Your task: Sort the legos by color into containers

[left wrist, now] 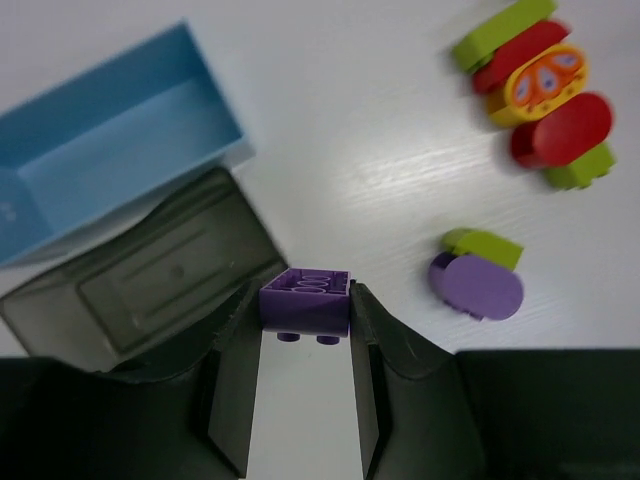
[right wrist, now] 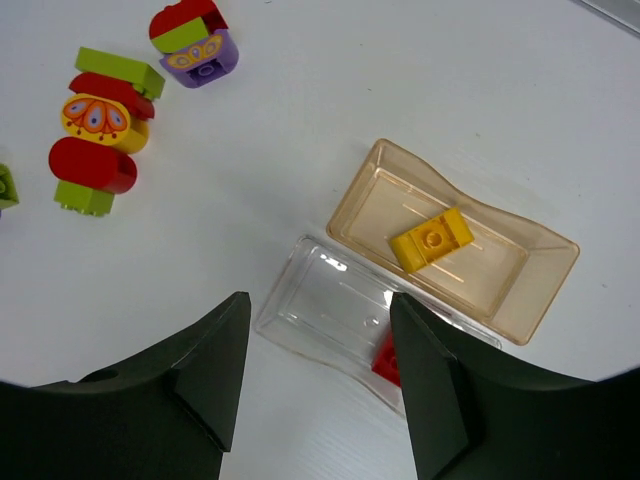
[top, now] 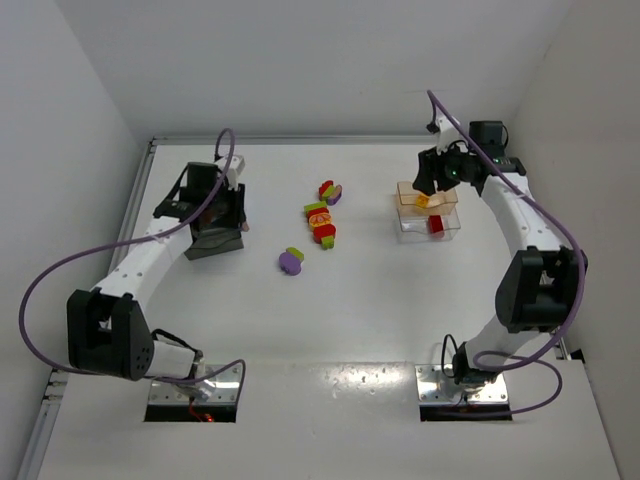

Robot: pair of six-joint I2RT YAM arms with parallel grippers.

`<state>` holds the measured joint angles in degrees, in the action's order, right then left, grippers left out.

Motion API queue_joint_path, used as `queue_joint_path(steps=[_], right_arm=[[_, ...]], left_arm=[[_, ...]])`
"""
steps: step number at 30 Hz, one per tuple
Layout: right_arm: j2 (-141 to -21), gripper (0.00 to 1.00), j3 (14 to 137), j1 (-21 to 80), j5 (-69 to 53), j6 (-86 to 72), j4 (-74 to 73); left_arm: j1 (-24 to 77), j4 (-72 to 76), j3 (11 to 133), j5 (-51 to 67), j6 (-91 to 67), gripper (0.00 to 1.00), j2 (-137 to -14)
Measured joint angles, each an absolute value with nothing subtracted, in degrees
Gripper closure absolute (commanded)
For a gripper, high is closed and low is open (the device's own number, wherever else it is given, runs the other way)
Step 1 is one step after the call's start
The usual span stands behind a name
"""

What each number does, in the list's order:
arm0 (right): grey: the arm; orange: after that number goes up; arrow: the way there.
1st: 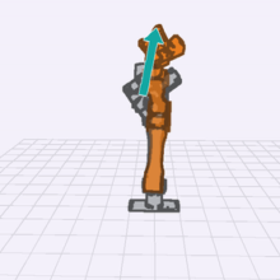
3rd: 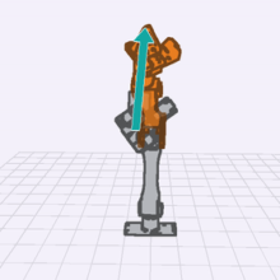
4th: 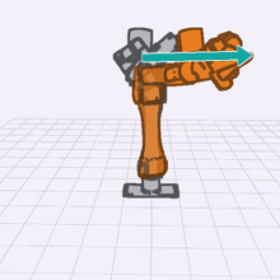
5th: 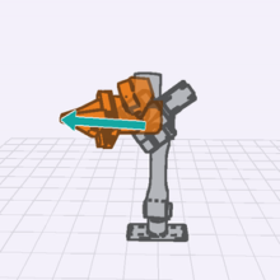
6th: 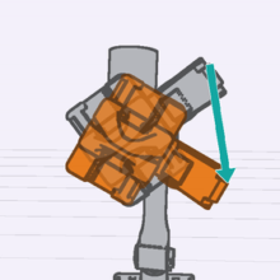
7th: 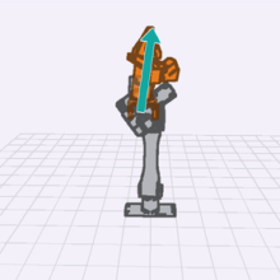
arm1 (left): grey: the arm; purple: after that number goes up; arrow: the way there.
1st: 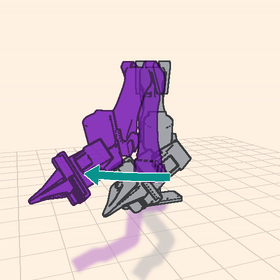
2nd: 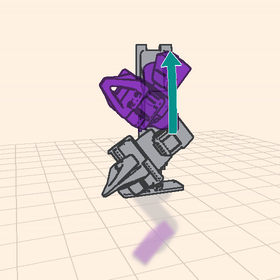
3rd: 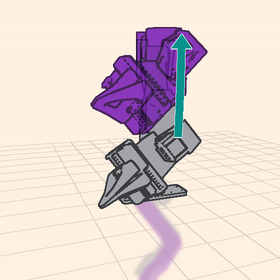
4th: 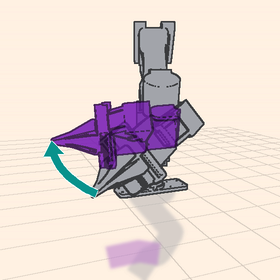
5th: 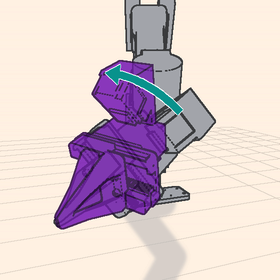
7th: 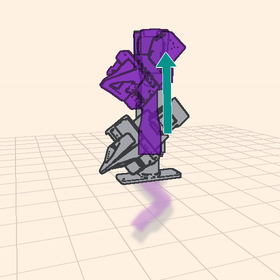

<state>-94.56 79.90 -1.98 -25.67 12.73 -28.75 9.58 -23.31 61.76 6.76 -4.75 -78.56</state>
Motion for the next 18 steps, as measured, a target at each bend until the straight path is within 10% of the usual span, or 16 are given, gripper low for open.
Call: queue_joint_path(steps=[18], right_arm=[[-94.7, 0.41, 80.1, -0.2, -27.7, 10.5, -29.0]], left_arm=[[0.9, -30.7, 57.9, -6.2, -9.7, 1.0, -77.3]])
